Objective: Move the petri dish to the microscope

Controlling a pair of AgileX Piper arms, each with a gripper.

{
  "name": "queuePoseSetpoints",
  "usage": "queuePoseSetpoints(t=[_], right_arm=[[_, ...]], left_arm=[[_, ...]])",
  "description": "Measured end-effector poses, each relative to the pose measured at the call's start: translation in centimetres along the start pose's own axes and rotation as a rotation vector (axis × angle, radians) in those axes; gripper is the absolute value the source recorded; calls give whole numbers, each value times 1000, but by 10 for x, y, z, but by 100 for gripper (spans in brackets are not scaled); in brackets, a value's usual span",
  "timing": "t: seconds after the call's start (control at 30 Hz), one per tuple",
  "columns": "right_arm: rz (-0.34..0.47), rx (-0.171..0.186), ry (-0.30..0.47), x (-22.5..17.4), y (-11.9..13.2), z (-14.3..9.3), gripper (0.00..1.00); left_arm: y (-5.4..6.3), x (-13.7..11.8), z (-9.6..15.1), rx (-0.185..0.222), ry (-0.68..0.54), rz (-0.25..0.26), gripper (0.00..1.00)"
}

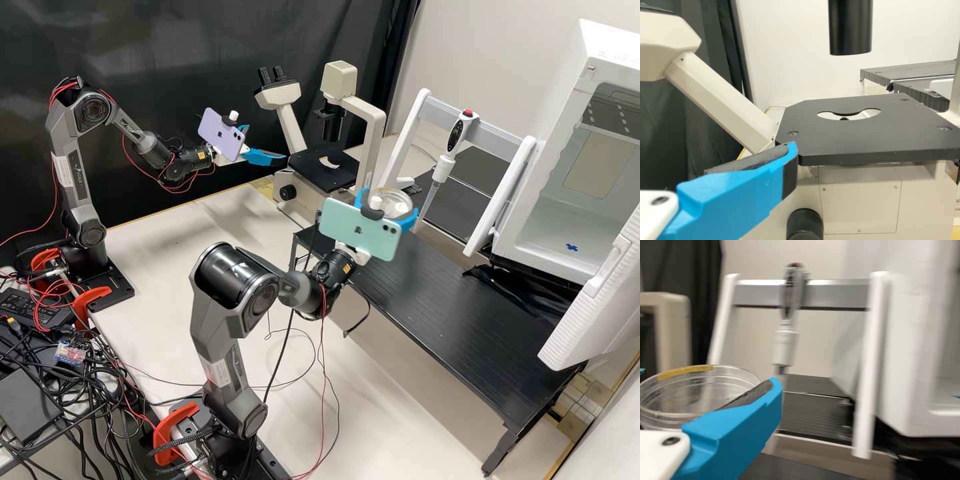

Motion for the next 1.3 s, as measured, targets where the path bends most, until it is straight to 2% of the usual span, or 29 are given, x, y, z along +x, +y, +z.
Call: queuePoseSetpoints(t=[0.23,0.37,0.77,0.97,1.3], right_arm=[[-42,-47,91,25,-24,-29,0],[-65,-58,98,43,-38,-40,0],[-243,-108,109,89,-90,-71,0],[-303,-112,107,110,-108,-81,0],[-339,-96,32,151,-129,-79,0]], left_arm=[[0,0,0,0,0,0,100],[0,0,0,0,0,0,100],[0,0,0,0,0,0,100],[0,0,0,0,0,0,100],[0,0,0,0,0,0,100]])
